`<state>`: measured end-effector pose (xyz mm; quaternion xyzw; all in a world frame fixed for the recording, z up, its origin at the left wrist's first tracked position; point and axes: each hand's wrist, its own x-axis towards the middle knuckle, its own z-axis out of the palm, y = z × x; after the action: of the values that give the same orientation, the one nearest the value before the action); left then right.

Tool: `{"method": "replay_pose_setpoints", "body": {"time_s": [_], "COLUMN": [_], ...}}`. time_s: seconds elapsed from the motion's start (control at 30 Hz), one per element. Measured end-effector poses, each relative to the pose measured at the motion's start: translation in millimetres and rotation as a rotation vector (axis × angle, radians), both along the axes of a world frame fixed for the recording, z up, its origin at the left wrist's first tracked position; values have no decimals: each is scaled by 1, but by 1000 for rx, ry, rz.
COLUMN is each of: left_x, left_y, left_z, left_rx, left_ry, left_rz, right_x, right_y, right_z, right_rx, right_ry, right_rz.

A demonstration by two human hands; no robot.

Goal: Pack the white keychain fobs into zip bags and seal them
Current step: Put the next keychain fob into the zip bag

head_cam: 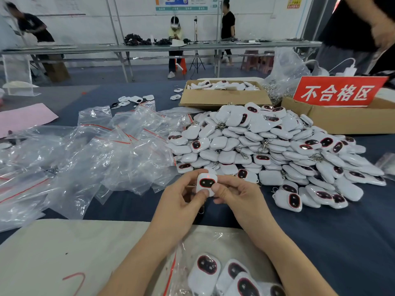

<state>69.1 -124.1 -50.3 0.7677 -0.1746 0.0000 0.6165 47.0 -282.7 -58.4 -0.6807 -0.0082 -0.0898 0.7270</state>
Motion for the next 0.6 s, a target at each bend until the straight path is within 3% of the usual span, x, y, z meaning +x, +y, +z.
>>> {"method": "replay_pose_setpoints", "body": {"time_s": [0.4, 0.6], "left_x": [0, -6], "left_y": [-3, -6], "left_z": [1, -2], "left_rx": [-125, 2], "left_ry": [73, -138], "left_rz": [32, 69], "right_x": [0, -5], "right_y": [-4, -1], "right_z": [-2, 3], "right_rx": [90, 105], "right_ry": [-7, -81], "right_rz": [50, 64]}}
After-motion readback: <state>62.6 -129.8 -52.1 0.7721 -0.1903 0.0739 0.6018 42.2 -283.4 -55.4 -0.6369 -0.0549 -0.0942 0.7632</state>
